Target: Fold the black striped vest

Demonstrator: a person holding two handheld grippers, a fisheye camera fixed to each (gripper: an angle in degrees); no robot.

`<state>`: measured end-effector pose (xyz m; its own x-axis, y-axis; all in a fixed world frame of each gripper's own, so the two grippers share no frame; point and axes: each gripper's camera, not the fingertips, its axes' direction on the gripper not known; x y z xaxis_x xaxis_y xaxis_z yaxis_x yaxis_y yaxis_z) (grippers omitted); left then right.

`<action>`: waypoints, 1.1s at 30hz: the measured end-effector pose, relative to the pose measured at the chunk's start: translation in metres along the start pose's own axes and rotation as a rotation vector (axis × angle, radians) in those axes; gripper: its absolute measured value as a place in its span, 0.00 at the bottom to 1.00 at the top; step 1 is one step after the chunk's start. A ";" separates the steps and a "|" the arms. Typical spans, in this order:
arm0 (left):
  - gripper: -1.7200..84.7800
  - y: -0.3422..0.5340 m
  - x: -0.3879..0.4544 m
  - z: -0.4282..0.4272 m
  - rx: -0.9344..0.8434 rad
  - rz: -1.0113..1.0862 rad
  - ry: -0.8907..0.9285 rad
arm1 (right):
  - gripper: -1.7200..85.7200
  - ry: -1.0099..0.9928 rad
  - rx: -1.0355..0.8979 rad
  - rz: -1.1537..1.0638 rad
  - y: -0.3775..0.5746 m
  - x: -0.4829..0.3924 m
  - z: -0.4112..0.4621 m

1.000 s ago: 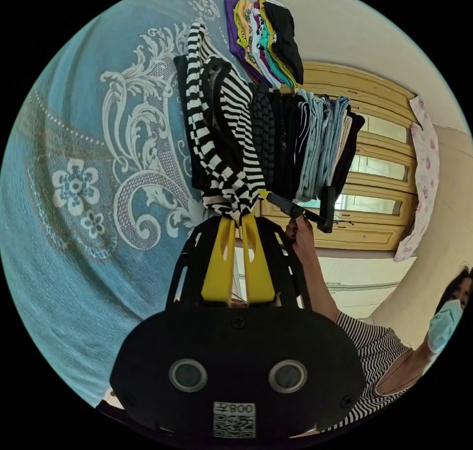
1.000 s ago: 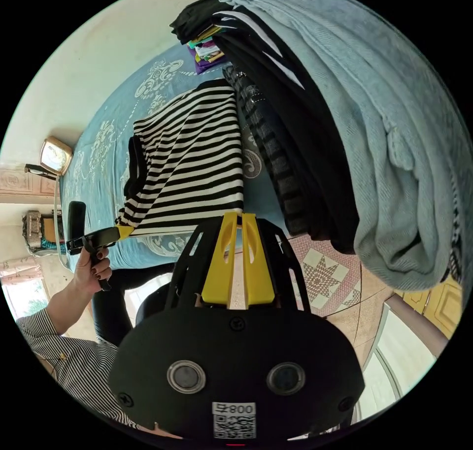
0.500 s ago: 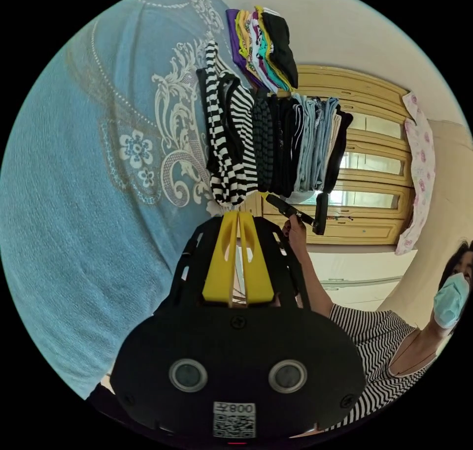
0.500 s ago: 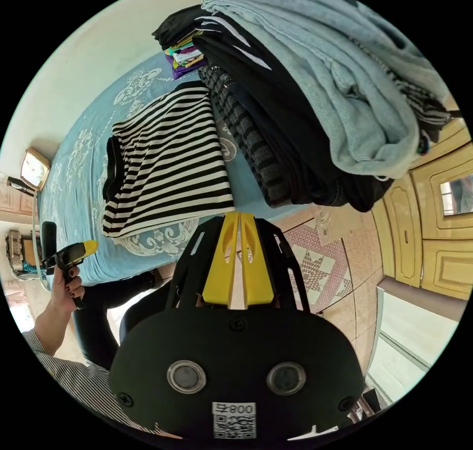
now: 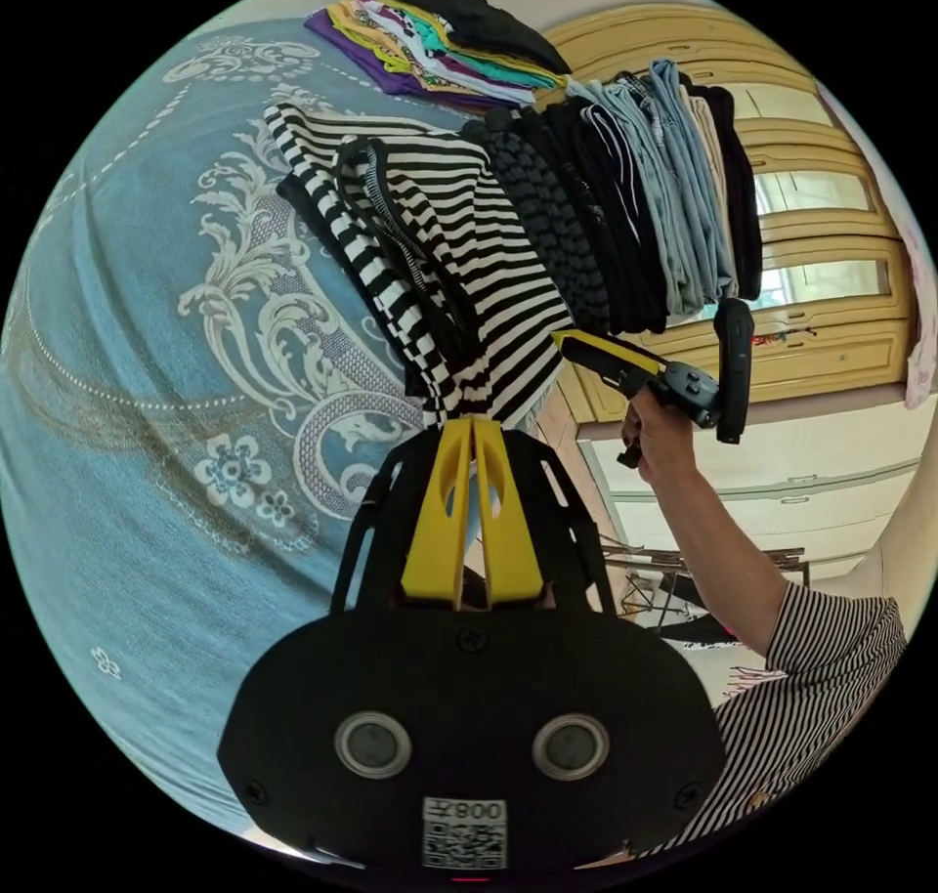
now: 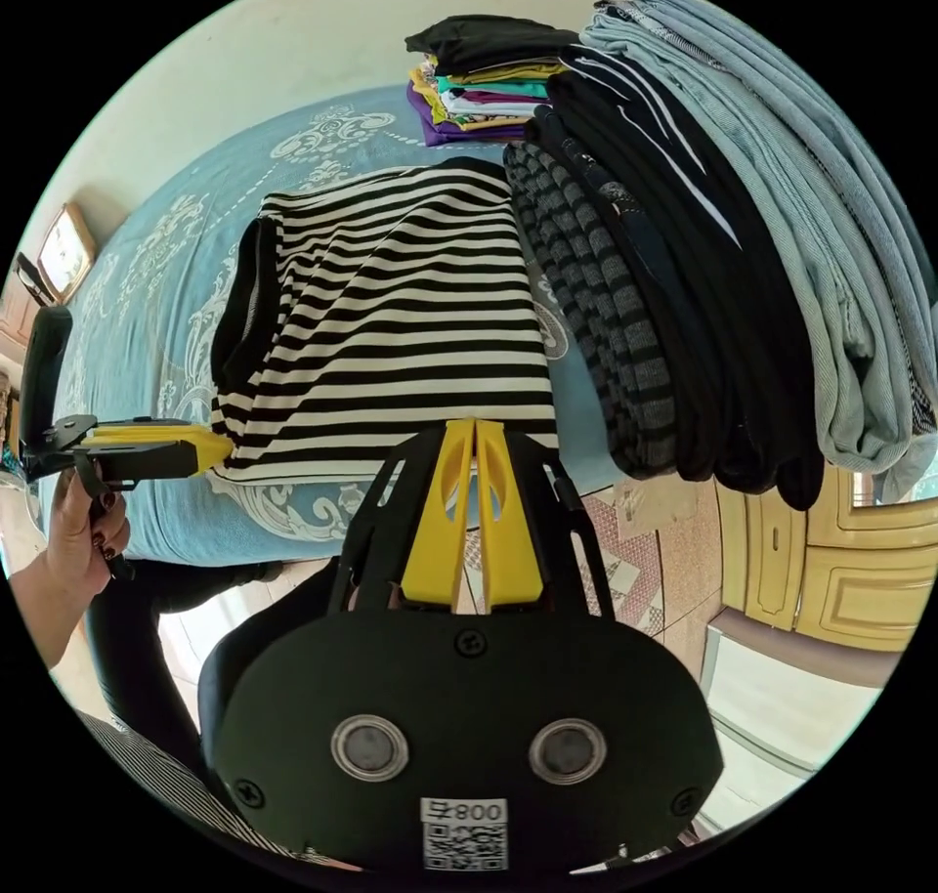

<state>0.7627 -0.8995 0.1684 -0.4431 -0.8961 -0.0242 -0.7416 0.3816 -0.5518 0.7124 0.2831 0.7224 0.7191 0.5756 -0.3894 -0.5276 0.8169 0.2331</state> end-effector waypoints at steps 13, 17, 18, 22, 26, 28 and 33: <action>0.02 0.103 0.054 -0.067 0.038 0.128 -0.210 | 0.02 -0.264 0.064 0.165 0.041 0.020 -0.063; 0.02 0.137 0.050 -0.079 -0.032 0.053 -0.484 | 0.02 -0.331 0.015 0.112 0.061 -0.007 -0.072; 0.02 0.140 0.048 -0.080 -0.040 0.041 -0.513 | 0.02 -0.334 0.002 0.091 0.061 -0.018 -0.073; 0.02 0.147 0.039 -0.081 -0.077 0.001 -0.559 | 0.02 -0.377 -0.027 0.072 0.048 -0.047 -0.076; 0.02 0.140 0.047 -0.088 -0.134 0.017 -0.596 | 0.02 -0.381 -0.079 0.020 0.027 -0.081 -0.080; 0.02 0.140 0.052 -0.090 -0.145 0.039 -0.627 | 0.02 -0.348 -0.132 -0.021 0.020 -0.095 -0.078; 0.02 0.147 0.048 -0.110 -0.105 0.046 -0.604 | 0.03 -0.348 -0.144 -0.071 0.010 -0.100 -0.100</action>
<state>0.5769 -0.8615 0.1775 -0.1349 -0.8363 -0.5315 -0.7877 0.4159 -0.4545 0.5899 0.2303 0.6745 0.8537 0.5161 -0.0689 -0.5111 0.8559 0.0791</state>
